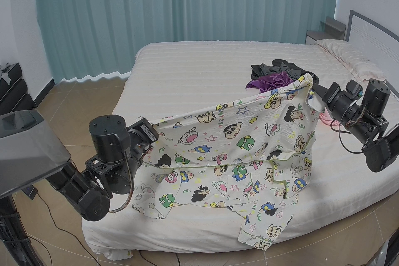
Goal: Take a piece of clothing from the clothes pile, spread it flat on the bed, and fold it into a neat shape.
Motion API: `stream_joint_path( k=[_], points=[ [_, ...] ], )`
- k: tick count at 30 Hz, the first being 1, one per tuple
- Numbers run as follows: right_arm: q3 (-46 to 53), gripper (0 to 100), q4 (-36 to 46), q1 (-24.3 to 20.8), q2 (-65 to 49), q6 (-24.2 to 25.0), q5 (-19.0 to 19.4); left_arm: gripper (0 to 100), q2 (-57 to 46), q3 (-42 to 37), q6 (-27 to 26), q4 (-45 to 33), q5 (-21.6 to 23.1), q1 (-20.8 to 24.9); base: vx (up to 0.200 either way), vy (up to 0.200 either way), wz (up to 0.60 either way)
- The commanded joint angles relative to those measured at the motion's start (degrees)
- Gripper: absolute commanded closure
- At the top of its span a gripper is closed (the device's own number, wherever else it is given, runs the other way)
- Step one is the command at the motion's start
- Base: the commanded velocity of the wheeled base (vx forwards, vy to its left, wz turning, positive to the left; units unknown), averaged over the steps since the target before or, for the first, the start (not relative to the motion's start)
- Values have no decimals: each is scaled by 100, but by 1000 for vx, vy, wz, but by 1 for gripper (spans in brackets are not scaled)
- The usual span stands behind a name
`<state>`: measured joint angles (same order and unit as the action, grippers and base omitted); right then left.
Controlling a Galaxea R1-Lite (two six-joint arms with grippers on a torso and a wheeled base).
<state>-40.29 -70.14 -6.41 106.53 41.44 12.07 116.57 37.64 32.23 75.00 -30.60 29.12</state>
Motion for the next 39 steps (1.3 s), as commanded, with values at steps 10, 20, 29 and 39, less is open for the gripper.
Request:
stream_joint_path(
  k=[10,20,29,39],
  points=[
    [-779,100,10,17,975,-4,-275,100,736,973,-24,-785,247,-372,200,0,0],
    [-2115,100,519,-44,2548,-13,-425,100,2063,3196,-15,-3035,247,-777,160,0,0],
    [-3284,100,968,-106,3813,-4,-785,100,2907,4409,2,-4098,239,-856,0,0,0],
    [-4039,100,1407,-308,4235,-4,-794,100,3337,5297,2,-4924,239,-1058,0,0,0]
  ],
)
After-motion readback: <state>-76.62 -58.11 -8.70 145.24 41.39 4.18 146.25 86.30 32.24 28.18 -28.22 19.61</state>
